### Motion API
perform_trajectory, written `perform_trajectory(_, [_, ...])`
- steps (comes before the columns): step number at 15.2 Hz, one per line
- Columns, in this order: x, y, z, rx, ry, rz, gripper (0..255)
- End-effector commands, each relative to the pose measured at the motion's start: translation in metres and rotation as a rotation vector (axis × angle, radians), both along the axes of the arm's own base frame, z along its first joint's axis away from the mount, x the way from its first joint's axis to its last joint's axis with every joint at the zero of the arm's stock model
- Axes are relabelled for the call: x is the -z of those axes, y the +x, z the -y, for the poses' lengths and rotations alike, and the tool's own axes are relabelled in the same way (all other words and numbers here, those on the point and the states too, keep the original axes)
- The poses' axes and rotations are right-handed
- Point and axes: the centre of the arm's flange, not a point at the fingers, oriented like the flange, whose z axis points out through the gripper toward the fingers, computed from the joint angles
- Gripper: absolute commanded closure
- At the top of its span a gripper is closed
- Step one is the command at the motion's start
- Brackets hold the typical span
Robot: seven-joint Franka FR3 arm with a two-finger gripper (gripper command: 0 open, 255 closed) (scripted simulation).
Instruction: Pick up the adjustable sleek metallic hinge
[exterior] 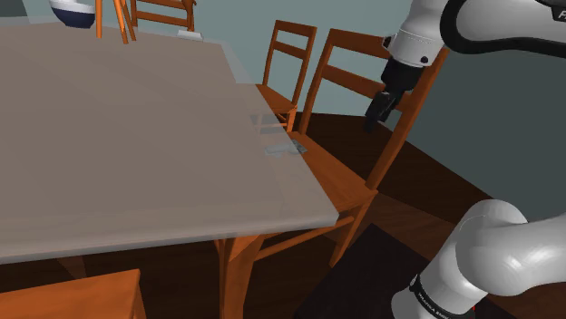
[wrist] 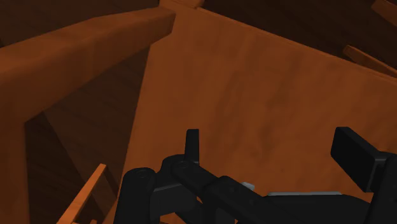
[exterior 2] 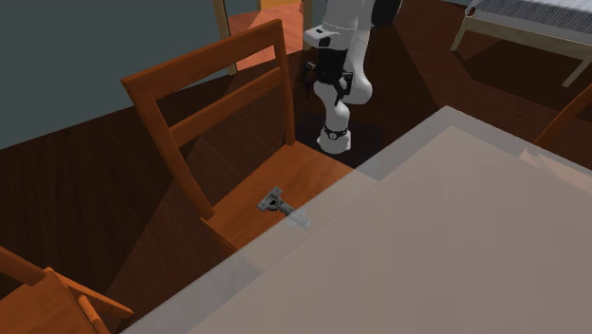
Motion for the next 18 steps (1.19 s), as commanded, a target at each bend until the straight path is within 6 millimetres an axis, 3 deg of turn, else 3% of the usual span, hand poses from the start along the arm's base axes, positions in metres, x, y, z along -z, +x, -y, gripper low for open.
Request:
perform_trajectory(1, [0.0, 0.0, 0.0, 0.0, 0.0, 0.0, 0])
perform_trajectory(18, [0.121, 0.201, 0.04, 0.056, -0.015, -0.109, 0])
